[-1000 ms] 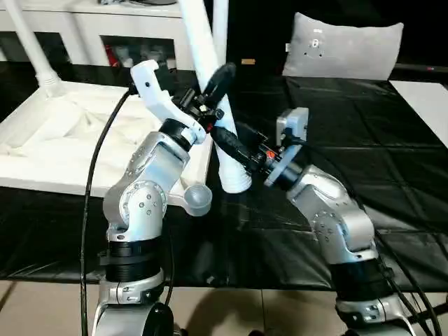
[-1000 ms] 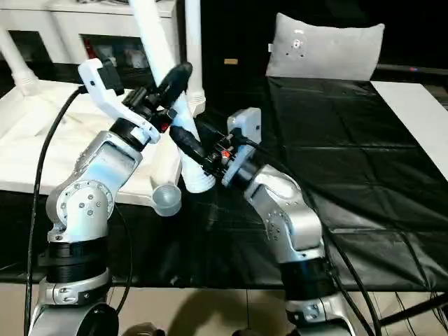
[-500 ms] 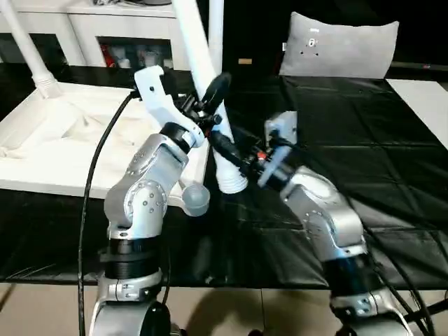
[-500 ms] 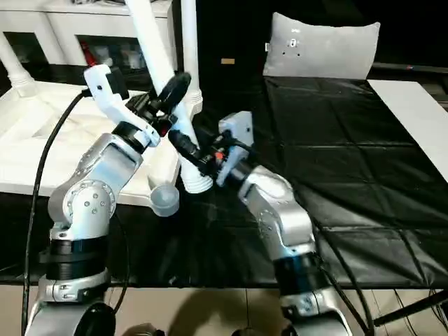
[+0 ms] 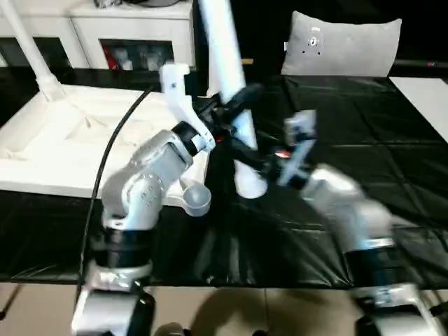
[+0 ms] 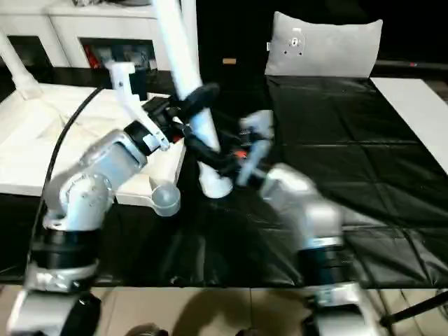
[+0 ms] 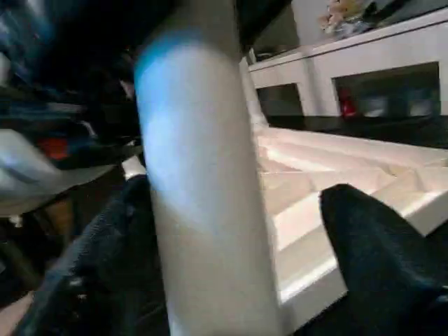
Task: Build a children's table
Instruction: Pick table leg
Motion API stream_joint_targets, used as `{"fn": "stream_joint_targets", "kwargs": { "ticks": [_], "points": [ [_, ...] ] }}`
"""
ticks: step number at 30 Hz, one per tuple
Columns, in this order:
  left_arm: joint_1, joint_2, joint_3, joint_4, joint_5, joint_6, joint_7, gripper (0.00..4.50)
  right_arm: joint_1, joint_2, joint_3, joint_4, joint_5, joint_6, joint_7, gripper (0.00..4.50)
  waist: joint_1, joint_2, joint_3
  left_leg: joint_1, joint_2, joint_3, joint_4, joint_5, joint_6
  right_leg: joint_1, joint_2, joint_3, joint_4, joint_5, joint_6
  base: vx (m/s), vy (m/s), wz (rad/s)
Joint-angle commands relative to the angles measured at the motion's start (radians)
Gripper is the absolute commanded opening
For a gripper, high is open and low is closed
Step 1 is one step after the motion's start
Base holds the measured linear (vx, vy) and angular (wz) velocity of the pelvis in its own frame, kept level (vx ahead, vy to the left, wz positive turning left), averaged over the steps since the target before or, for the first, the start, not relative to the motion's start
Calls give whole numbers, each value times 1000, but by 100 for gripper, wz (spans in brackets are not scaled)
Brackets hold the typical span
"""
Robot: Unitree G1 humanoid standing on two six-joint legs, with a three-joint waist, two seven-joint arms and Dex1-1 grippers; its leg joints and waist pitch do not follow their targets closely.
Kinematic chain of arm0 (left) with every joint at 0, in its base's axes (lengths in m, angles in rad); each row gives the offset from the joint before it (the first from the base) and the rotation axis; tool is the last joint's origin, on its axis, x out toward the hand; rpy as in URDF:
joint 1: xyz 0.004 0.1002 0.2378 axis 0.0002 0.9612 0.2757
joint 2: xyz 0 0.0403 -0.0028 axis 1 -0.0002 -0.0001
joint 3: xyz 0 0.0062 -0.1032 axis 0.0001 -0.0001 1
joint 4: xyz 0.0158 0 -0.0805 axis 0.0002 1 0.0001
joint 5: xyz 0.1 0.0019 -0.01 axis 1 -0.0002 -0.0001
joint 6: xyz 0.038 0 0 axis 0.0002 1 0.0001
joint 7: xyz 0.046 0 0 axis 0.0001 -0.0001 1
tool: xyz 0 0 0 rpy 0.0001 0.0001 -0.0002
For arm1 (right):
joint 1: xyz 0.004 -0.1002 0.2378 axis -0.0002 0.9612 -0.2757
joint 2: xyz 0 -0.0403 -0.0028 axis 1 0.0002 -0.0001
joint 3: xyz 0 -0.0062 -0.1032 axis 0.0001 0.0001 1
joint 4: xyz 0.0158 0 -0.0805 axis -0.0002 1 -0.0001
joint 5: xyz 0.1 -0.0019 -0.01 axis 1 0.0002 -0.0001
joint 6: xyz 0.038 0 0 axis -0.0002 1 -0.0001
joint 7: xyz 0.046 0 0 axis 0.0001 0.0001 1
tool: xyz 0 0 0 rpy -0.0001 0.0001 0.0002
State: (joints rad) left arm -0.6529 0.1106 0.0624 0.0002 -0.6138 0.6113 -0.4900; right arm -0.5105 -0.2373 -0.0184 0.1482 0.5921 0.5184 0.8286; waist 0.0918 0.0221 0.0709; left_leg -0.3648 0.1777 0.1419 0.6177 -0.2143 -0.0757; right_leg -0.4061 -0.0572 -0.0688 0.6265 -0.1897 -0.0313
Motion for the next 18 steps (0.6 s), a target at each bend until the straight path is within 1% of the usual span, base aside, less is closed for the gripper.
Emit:
{"fn": "stream_joint_targets", "kwargs": {
  "ticks": [1,2,3,4,5,6,8,9,10,12,13,15,16,17,18],
  "points": [
    [-23,40,7,21,-12,17,-80,182,-4,-46,-27,-56,69,59,96,405,8,0,-79,-6,31,-2,-64,-43,56,79,-75,52,-73,-100,-200,0,0,0],
    [-25,59,1,18,-27,22,-130,182,1,-70,-12,-70,77,71,147,413,9,1,-80,-5,31,-2,-64,-42,57,80,-76,52,-73,-108,-196,0,0,0],
    [-28,76,-6,12,-43,33,-174,182,6,-95,11,-81,73,74,197,418,10,7,-80,-6,33,-3,-63,-42,58,78,-76,51,-72,-122,-193,0,0,0],
    [-32,90,-11,9,-59,42,-209,182,9,-116,30,-85,69,77,232,418,11,7,-81,-6,33,-3,-63,-40,58,77,-76,50,-73,-125,-194,0,0,0],
    [-35,102,-16,6,-72,47,-237,182,8,-130,44,-87,66,83,254,418,10,7,-81,-6,35,-3,-63,-37,58,74,-77,49,-71,-121,-203,0,0,0],
    [-41,112,-20,2,-87,52,-265,182,8,-145,61,-87,59,88,276,418,10,10,-81,-5,36,-3,-63,-39,58,73,-77,49,-72,-122,-208,0,0,0],
    [-49,119,-23,-6,-112,61,-308,182,5,-163,84,-86,54,96,304,418,12,8,-81,-3,36,-3,-63,-50,55,73,-78,48,-73,-133,-219,0,0,0],
    [-49,120,-23,-6,-113,61,-310,182,5,-164,85,-86,54,96,305,418,13,12,-81,-4,37,-3,-63,-50,52,73,-78,49,-72,-134,-220,0,0,0],
    [-53,119,-22,-24,-150,79,-351,182,2,-171,101,-85,50,99,323,401,15,9,-81,-4,37,-2,-63,-52,50,73,-78,49,-74,-138,-221,0,0,0],
    [-54,116,-22,-46,-190,99,-387,182,-4,-172,117,-78,39,95,338,385,19,10,-81,-4,38,-2,-63,-49,45,72,-79,49,-71,-134,-225,0,0,0],
    [-52,115,-24,-53,-198,101,-400,182,-8,-172,125,-73,33,95,345,382,21,14,-82,-3,38,-2,-63,-50,42,70,-78,49,-70,-134,-229,0,0,0],
    [-49,115,-26,-62,-211,107,-422,182,-15,-174,138,-65,21,94,361,358,22,9,-82,-4,38,-2,-63,-49,46,72,-77,49,-71,-124,-230,0,0,0],
    [-48,115,-26,-62,-212,107,-424,182,-16,-174,139,-64,21,94,363,347,24,10,-82,-5,37,-1,-63,-49,46,73,-77,49,-71,-129,-226,0,0,0],
    [-43,120,-31,-69,-221,114,-440,182,-21,-177,148,-60,24,95,380,342,24,8,-82,-4,37,-1,-63,-52,47,73,-77,49,-72,-143,-222,0,0,0],
    [-41,124,-33,-70,-224,115,-445,182,-24,-178,150,-58,28,97,387,342,24,9,-82,-4,37,-1,-63,-53,48,72,-77,49,-73,-150,-219,0,0,0]
  ]
}}
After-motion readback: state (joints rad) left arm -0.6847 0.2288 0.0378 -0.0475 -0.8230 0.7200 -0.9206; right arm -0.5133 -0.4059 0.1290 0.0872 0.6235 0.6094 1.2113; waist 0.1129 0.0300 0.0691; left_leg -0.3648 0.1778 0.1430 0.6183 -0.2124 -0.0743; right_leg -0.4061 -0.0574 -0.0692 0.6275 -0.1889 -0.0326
